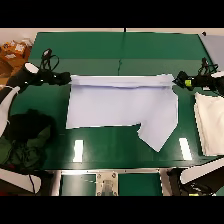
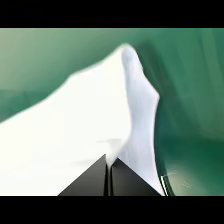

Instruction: Fold the shirts.

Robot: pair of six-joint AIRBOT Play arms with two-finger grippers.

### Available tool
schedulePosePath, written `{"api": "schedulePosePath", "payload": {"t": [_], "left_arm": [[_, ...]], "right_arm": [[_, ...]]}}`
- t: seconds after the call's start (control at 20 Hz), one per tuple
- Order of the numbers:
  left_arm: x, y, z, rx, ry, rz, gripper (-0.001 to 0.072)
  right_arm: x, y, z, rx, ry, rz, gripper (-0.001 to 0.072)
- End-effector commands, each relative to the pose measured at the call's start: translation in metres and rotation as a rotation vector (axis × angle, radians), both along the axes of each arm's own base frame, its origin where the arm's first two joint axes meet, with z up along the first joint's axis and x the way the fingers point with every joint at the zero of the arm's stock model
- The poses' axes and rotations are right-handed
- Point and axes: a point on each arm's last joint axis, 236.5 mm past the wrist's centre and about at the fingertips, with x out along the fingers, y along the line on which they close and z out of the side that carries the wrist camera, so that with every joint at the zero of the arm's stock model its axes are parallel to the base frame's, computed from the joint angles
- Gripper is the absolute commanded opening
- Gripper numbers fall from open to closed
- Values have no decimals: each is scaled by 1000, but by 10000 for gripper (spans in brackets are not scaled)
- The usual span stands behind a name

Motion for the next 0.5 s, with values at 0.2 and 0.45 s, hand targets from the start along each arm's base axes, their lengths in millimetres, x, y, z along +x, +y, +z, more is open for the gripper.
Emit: {"api": "schedulePosePath", "payload": {"t": [0.2, 0.45], "left_arm": [[-32, -2, -33, 14, 110, -40, 25], [-38, -13, -27, -42, 142, -47, 489]], "right_arm": [[-34, 9, -30, 4, 123, 43, 9], [-42, 9, -27, 52, 161, 18, 226]]}}
